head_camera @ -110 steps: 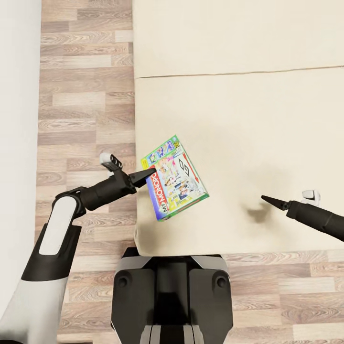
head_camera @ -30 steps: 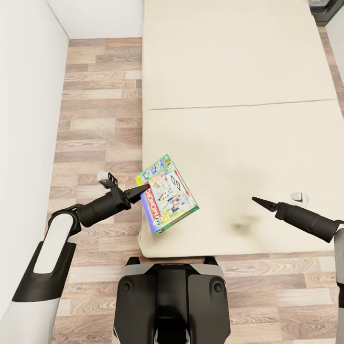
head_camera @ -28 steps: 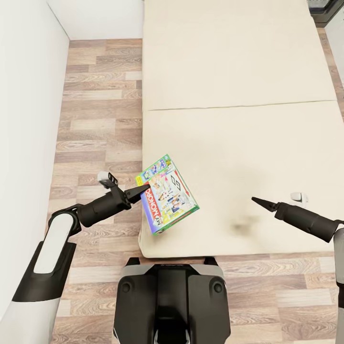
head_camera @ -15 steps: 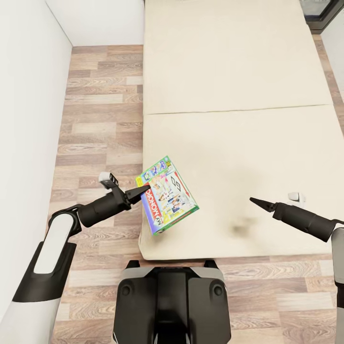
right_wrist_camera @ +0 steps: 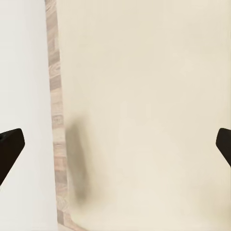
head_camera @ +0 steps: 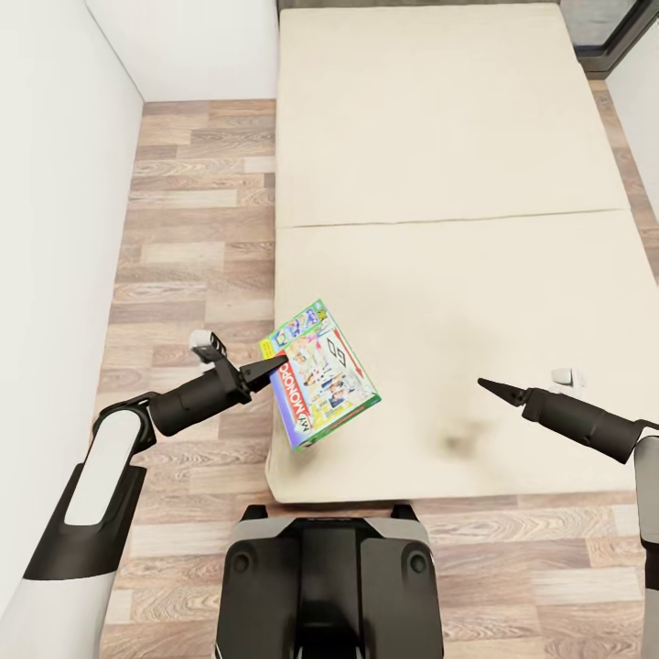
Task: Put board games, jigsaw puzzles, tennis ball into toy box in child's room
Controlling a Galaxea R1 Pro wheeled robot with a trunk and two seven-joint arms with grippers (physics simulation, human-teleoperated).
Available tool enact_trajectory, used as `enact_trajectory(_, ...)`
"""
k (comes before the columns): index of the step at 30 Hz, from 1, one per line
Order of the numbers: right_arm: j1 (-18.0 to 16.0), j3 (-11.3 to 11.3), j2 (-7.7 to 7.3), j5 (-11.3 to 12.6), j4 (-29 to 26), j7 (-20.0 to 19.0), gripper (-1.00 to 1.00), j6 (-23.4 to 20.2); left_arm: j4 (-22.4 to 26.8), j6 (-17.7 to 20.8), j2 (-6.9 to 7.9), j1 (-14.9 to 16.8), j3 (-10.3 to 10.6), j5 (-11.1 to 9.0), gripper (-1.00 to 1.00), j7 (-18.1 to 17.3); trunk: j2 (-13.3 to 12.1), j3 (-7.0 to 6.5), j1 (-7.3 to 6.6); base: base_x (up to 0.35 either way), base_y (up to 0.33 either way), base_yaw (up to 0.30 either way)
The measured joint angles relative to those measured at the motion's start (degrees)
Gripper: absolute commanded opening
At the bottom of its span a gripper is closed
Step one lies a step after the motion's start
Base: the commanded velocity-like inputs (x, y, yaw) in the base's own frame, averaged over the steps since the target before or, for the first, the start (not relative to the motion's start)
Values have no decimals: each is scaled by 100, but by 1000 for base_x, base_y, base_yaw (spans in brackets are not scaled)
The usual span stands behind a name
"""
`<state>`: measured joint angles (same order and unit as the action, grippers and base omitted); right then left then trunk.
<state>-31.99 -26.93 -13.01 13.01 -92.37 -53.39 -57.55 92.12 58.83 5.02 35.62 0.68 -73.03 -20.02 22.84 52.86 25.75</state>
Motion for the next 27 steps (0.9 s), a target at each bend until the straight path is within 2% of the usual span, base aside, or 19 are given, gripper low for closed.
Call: enact_trajectory(27,3,9,5,0,0,43,100,0,0,5,-3,4,-7,-8,-100,-17,0,-250,0,0,0,0)
